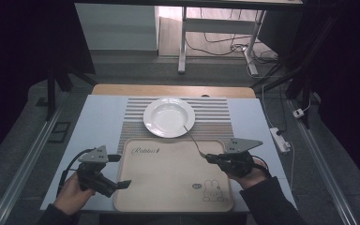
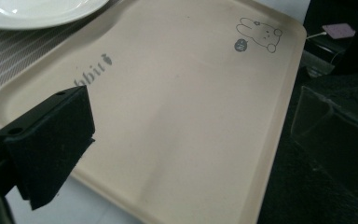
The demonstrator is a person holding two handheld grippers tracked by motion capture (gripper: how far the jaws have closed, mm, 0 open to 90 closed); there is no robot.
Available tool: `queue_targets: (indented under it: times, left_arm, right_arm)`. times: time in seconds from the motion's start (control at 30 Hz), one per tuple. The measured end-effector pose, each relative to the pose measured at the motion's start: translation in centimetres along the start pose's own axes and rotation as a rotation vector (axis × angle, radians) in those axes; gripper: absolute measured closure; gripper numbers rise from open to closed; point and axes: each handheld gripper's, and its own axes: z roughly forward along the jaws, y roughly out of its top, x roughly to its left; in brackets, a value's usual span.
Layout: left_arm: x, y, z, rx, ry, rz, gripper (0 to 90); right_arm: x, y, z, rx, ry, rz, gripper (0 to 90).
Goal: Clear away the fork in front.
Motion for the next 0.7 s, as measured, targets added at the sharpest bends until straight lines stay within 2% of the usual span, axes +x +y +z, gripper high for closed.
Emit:
queue_targets:
  times: [0.1, 0.13, 0.2, 0.23, 0.3, 0.37, 0.4, 0.6, 0.7]
  left_arm:
    - [0.3, 0.7, 0.7, 0.010, -0.011, 0.026, 0.0]
    - [0.5, 1.0, 1.0, 0.021, -0.014, 0.034, 0.0]
    - [0.7, 1.5, 1.5, 0.024, -0.023, 0.048, 0.0]
    - [0.8, 1.7, 1.7, 0.029, -0.026, 0.050, 0.0]
    - [1.0, 2.1, 2.2, 0.041, -0.024, 0.063, 0.0]
    - [1.0, 2.4, 2.6, 0.057, -0.021, 0.084, 0.0]
    - [1.0, 2.5, 2.8, 0.063, -0.019, 0.096, 0.0]
    - [0.7, 3.7, 4.0, 0.123, -0.043, 0.209, 0.0]
    - [0.6, 4.5, 4.7, 0.147, -0.085, 0.258, 0.0]
  right_arm:
    - [0.6, -0.1, 0.0, -0.005, 0.020, 0.002, 89.8]
    - [1.3, -0.3, 0.0, -0.001, 0.044, 0.000, 89.8]
    - [1.7, -0.3, 0.1, -0.002, 0.058, 0.001, 89.8]
    - [2.4, -0.4, 0.2, 0.003, 0.083, -0.004, 89.8]
    - [2.7, -0.4, 0.3, 0.002, 0.090, -0.005, 89.9]
    - [3.7, -0.5, 0.4, 0.000, 0.129, -0.006, 89.8]
    - [3.7, -0.5, 0.4, 0.000, 0.129, -0.006, 89.8]
    - [5.2, -0.5, 0.3, -0.011, 0.192, -0.004, 89.8]
    - [5.8, -0.5, 0.3, -0.011, 0.215, -0.011, 89.8]
